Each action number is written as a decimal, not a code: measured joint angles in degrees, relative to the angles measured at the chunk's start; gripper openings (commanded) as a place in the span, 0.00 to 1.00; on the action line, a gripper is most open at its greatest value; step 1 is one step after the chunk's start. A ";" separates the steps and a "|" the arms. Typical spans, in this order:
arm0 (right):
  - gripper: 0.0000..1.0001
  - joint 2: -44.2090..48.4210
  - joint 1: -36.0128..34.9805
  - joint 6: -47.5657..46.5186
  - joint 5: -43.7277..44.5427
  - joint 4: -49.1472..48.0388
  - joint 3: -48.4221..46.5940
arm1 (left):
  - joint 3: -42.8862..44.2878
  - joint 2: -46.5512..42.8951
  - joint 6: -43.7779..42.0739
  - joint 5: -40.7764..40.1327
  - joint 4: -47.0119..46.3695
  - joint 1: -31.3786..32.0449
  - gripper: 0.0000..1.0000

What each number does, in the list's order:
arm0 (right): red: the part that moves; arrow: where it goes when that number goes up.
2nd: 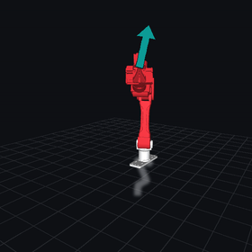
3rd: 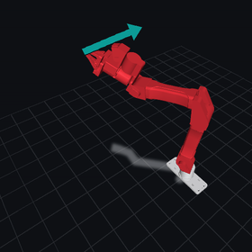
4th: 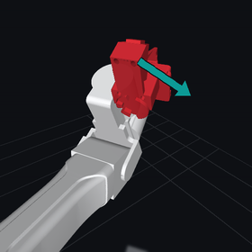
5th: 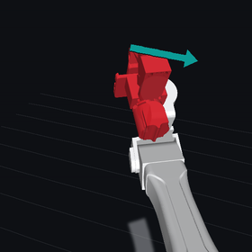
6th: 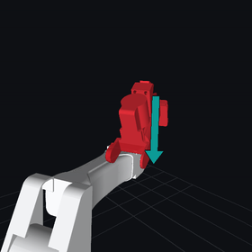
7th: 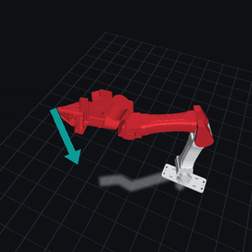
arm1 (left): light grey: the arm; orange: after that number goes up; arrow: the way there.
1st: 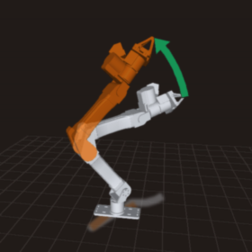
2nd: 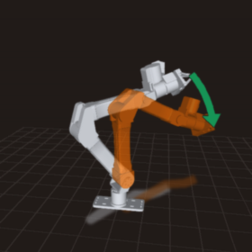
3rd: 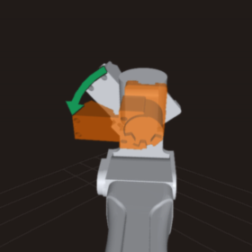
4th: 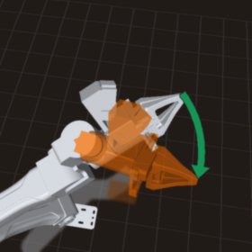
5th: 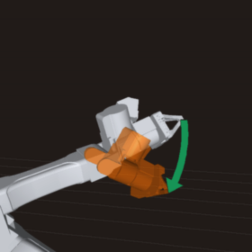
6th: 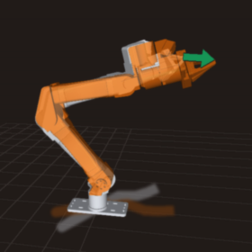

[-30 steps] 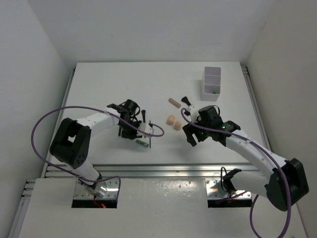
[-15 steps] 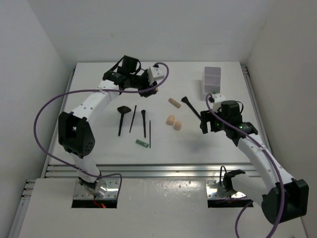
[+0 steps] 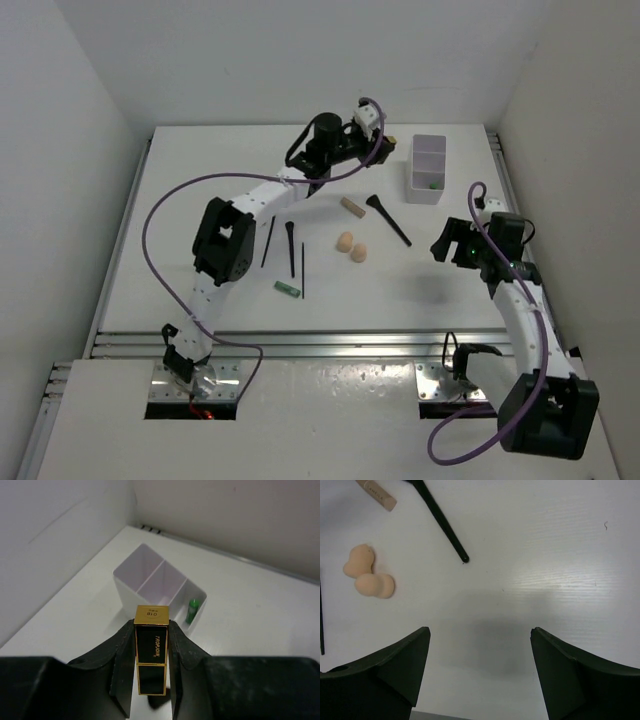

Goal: Organize the makeup

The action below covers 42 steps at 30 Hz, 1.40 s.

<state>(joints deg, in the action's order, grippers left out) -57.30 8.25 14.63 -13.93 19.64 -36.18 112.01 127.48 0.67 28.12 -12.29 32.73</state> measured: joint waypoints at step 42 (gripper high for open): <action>0.87 11.61 4.44 -16.26 8.59 21.27 -3.93 | 29.59 42.36 7.93 -27.41 -36.59 12.41 0.42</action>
<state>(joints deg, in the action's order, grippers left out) -45.69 12.69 -1.63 -5.34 40.91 -40.12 141.60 169.84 8.60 0.71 -48.88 45.15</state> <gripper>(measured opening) 0.853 0.374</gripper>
